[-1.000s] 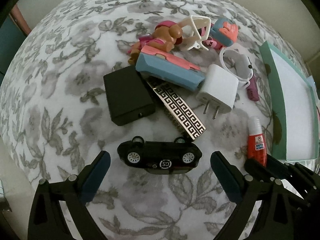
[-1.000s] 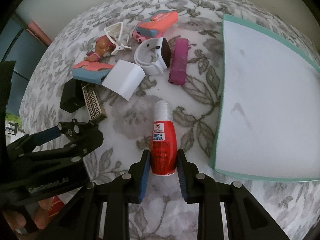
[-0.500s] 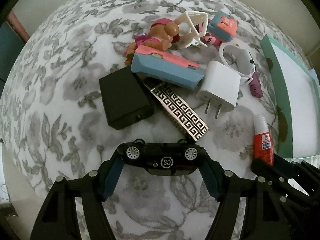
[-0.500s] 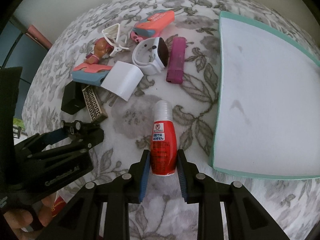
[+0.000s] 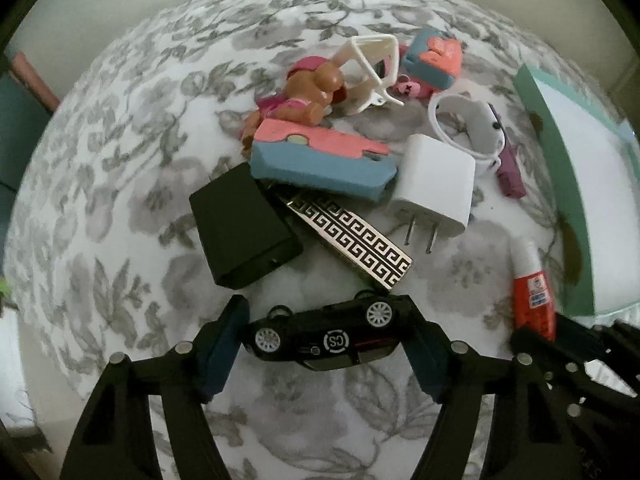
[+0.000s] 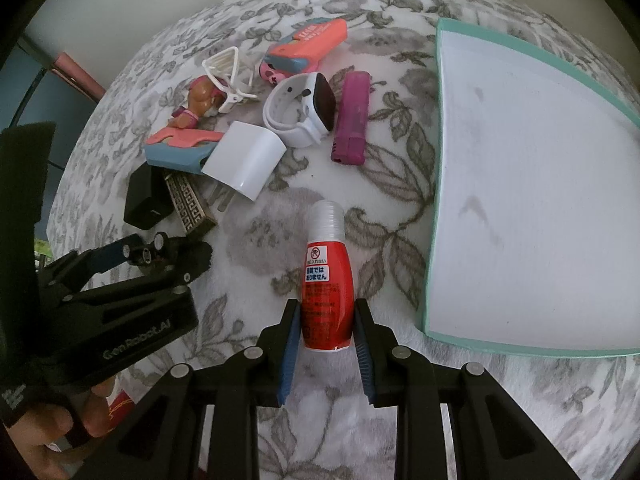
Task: Organize rigid objects
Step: 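Lift the black car and red glue bottle and carry both over the tray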
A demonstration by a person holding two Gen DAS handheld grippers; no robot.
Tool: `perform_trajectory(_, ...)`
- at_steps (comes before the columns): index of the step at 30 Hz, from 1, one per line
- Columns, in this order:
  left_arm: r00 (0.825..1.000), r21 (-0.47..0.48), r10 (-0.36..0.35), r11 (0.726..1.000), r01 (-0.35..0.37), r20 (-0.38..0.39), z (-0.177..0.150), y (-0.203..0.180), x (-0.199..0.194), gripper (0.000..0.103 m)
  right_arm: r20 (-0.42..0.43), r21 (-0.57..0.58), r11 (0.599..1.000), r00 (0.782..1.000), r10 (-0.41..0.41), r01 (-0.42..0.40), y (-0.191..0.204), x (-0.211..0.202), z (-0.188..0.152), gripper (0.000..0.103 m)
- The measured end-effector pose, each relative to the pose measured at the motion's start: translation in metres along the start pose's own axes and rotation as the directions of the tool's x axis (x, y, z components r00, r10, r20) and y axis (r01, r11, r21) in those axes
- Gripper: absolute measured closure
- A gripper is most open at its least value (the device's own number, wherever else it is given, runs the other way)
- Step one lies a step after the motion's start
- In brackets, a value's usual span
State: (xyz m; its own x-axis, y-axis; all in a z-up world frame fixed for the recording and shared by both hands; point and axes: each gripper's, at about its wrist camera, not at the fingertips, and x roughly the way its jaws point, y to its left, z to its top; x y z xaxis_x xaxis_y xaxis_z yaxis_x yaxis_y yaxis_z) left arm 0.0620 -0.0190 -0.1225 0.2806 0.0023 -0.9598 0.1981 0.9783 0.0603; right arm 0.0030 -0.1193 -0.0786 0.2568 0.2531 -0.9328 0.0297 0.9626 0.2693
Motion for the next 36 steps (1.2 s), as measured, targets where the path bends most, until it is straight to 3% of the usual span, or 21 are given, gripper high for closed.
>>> perform_trajectory(10, 1.0, 0.0, 0.014, 1.0, -0.014, 0.014, 0.003, 0.002, 0.002, 0.028, 0.003, -0.022, 1.0, 1.0, -0.007, 0.007, 0.004, 0.0, 0.0, 0.075)
perform_trajectory(15, 0.999, -0.025, -0.004, 1.0, 0.005, 0.032, 0.007, 0.014, -0.015, 0.028, 0.027, -0.028, 1.0, 1.0, 0.001, 0.0, 0.006, -0.007, 0.002, 0.076)
perform_trajectory(25, 0.988, -0.039, -0.044, 0.998, 0.05, 0.149, 0.017, 0.027, -0.091, 0.028, 0.183, -0.012, 0.999, 0.982, 0.042, -0.041, 0.008, -0.051, 0.011, 0.081)
perform_trajectory(32, 0.97, -0.023, -0.085, 0.995, 0.092, 0.226, 0.032, 0.003, -0.139, 0.028, 0.216, 0.037, 0.996, 0.974, 0.068, -0.078, -0.009, -0.061, 0.017, 0.081)
perform_trajectory(36, 0.961, -0.004, -0.1, 0.994, 0.105, 0.259, 0.041, -0.011, -0.158, 0.028, 0.283, 0.065, 0.994, 0.957, 0.063, -0.085, -0.027, -0.084, 0.016, 0.081)
